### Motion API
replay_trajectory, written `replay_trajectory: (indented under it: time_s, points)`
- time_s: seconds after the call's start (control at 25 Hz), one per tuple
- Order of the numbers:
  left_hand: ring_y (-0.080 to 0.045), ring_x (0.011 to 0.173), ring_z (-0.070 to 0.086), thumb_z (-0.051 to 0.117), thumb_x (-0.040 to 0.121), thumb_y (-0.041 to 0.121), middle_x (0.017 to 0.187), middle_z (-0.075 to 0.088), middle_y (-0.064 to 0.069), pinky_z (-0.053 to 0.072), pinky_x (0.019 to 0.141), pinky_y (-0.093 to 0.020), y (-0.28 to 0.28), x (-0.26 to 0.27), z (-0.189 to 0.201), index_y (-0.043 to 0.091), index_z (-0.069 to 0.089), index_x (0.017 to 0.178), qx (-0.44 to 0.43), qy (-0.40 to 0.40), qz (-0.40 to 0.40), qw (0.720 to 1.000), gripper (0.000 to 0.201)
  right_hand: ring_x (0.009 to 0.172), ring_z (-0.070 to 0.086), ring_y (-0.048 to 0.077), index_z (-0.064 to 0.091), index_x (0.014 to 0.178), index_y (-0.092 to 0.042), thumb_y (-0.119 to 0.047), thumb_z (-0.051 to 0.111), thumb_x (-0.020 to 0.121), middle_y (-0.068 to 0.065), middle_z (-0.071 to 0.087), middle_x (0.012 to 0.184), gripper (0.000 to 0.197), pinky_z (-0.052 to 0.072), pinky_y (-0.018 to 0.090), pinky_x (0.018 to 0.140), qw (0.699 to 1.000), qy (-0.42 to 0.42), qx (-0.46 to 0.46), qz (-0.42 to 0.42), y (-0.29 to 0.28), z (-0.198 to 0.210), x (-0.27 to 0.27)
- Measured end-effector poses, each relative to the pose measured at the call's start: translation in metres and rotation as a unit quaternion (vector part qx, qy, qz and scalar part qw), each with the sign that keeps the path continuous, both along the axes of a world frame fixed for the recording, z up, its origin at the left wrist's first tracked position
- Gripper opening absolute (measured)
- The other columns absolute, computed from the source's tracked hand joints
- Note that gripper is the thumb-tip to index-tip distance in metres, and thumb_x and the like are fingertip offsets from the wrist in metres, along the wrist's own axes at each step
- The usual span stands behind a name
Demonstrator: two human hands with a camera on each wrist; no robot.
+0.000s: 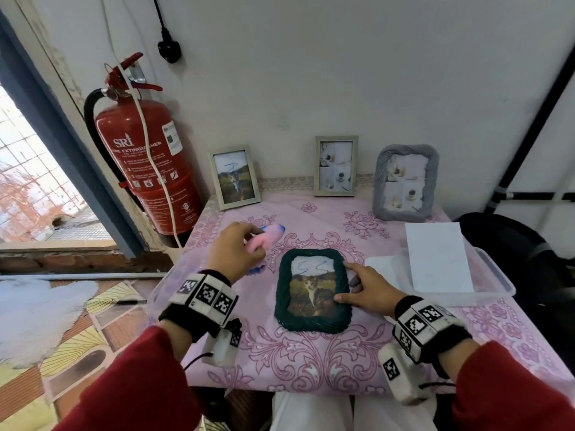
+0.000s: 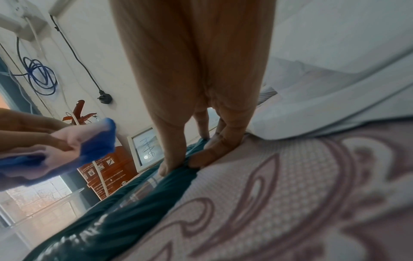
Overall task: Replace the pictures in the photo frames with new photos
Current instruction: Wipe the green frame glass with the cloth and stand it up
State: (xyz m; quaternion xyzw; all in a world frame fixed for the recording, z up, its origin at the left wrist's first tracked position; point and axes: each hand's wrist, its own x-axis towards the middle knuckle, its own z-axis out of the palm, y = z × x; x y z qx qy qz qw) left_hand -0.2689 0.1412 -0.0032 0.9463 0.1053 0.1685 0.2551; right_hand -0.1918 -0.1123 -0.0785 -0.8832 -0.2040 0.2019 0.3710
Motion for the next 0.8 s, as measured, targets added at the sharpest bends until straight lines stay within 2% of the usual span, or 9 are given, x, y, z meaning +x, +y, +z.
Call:
replay_trajectory:
  time_s: [0.12,0.28,0.36,0.44,0.56,0.64,0.68,0.72,0.8]
  points:
    - [-0.023,0.086,0.058,0.066,0.073,0.015,0.098,0.063,-0.009,0.044,0.074,-0.027,-0.031,0.014,-0.020,0.014,0.069,0.101,-0.020,0.036,-0.030,0.999,0.029,0.093,0.048,0.015,0.027,0.145,-0.012,-0.027,0.077,0.075,0.010,0.043,0.108,0.088,0.042,0.023,0.084,1.000,0.000,0.000,-0.004,-0.001,-0.001,0.000]
    - [-0.023,0.095,0.058,0.065,0.081,0.026,0.110,0.059,-0.010,0.043,0.083,-0.025,-0.058,0.026,-0.045,0.014,0.064,0.115,-0.014,0.108,-0.077,0.991,0.036,0.090,0.049,0.017,0.029,0.145,-0.013,-0.024,0.075,0.077,0.010,0.043,0.105,0.083,0.045,0.026,0.083,1.000,0.000,-0.002,-0.004,-0.001,-0.002,0.002]
    - [-0.026,0.105,0.054,0.051,0.093,0.029,0.116,0.051,-0.013,0.040,0.096,-0.029,-0.065,0.027,-0.055,0.011,0.059,0.123,0.022,0.175,-0.116,0.977,0.035,0.087,0.051,0.021,0.030,0.145,-0.012,-0.013,0.068,0.084,0.012,0.043,0.103,0.072,0.052,0.030,0.081,0.998,0.049,0.038,-0.020,0.000,-0.002,0.002]
    - [-0.029,0.114,0.047,0.041,0.098,0.019,0.120,0.044,-0.016,0.034,0.103,-0.029,-0.066,0.027,-0.060,0.007,0.053,0.130,0.029,0.213,-0.143,0.966,0.036,0.078,0.054,0.020,0.030,0.145,-0.010,-0.003,0.056,0.089,0.013,0.044,0.100,0.062,0.056,0.026,0.069,0.989,0.108,0.093,-0.048,0.002,-0.002,0.002]
    - [-0.026,0.114,0.049,0.044,0.095,0.005,0.119,0.044,-0.015,0.037,0.096,-0.020,-0.056,0.024,-0.052,0.006,0.047,0.135,-0.072,0.217,-0.168,0.959,0.040,0.069,0.051,0.016,0.030,0.145,-0.009,-0.004,0.047,0.094,0.010,0.044,0.094,0.054,0.057,0.032,0.074,0.986,0.117,0.098,-0.059,0.004,-0.001,0.004]
    - [-0.022,0.109,0.053,0.053,0.090,0.003,0.122,0.051,-0.015,0.040,0.093,-0.018,-0.044,0.023,-0.043,0.008,0.052,0.131,-0.117,0.164,-0.156,0.967,0.041,0.066,0.051,0.016,0.030,0.144,-0.008,-0.008,0.045,0.096,0.007,0.042,0.093,0.051,0.056,0.031,0.069,0.984,0.144,0.091,-0.059,0.006,0.007,0.003]
    - [-0.021,0.113,0.053,0.060,0.088,0.007,0.126,0.052,-0.013,0.039,0.098,-0.021,-0.037,0.022,-0.039,0.010,0.052,0.131,-0.113,0.147,-0.148,0.972,0.044,0.071,0.053,0.019,0.030,0.144,-0.008,-0.012,0.046,0.096,0.008,0.043,0.098,0.051,0.055,0.030,0.067,0.986,0.144,0.069,-0.049,0.007,0.012,0.002]
    - [-0.020,0.121,0.049,0.067,0.084,0.016,0.133,0.050,-0.009,0.037,0.102,-0.022,-0.028,0.022,-0.036,0.014,0.048,0.134,-0.098,0.154,-0.144,0.972,0.054,0.085,0.056,0.025,0.029,0.144,-0.009,-0.018,0.046,0.096,0.012,0.043,0.109,0.052,0.054,0.032,0.076,0.993,0.108,0.018,-0.034,0.009,0.017,0.003]
    - [-0.016,0.137,0.032,0.078,0.072,0.035,0.149,0.035,0.001,0.026,0.109,-0.022,-0.014,0.022,-0.033,0.020,0.032,0.145,-0.060,0.241,-0.160,0.955,0.087,0.123,0.040,0.034,0.029,0.143,-0.011,-0.026,0.048,0.094,0.018,0.037,0.130,0.054,0.038,0.037,0.104,0.996,-0.035,-0.087,-0.009,0.016,0.025,0.006]
